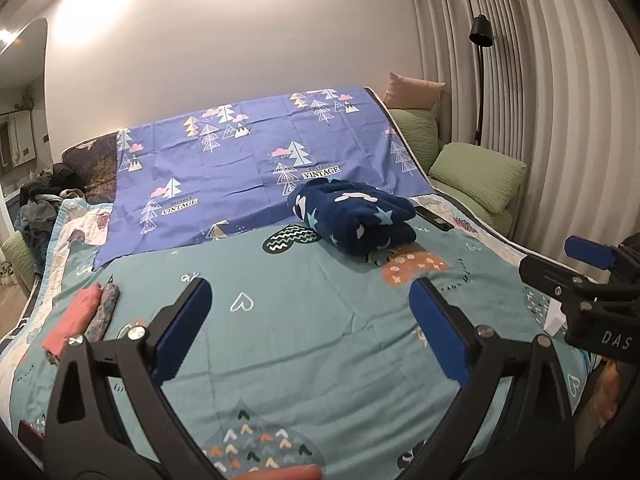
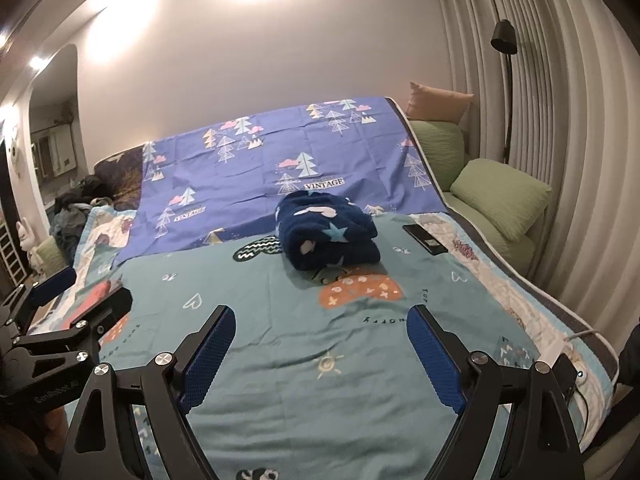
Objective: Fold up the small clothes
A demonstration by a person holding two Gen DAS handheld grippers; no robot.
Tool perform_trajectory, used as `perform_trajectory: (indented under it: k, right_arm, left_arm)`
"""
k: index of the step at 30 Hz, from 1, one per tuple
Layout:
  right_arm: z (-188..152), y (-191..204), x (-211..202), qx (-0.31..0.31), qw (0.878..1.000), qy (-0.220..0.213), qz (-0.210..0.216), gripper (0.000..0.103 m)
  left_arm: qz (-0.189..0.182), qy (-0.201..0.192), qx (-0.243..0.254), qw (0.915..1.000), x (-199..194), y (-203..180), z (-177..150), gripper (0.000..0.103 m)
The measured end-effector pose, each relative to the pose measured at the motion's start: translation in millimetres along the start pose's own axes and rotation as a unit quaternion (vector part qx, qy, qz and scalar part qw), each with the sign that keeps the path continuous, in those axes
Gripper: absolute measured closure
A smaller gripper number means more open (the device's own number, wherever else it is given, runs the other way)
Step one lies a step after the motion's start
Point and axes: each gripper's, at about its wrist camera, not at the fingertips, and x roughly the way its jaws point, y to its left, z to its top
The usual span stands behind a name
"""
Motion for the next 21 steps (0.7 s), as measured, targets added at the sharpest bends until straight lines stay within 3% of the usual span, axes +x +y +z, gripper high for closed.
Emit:
perform_trajectory:
  k: [21]
  right_arm:
    - [-6, 7, -13, 0.005, 1.0, -0.003, -0.006, 0.013]
  left_arm:
    - [0.02, -0.002, -0.012, 0.9997, -19, 9, -14, 0.004]
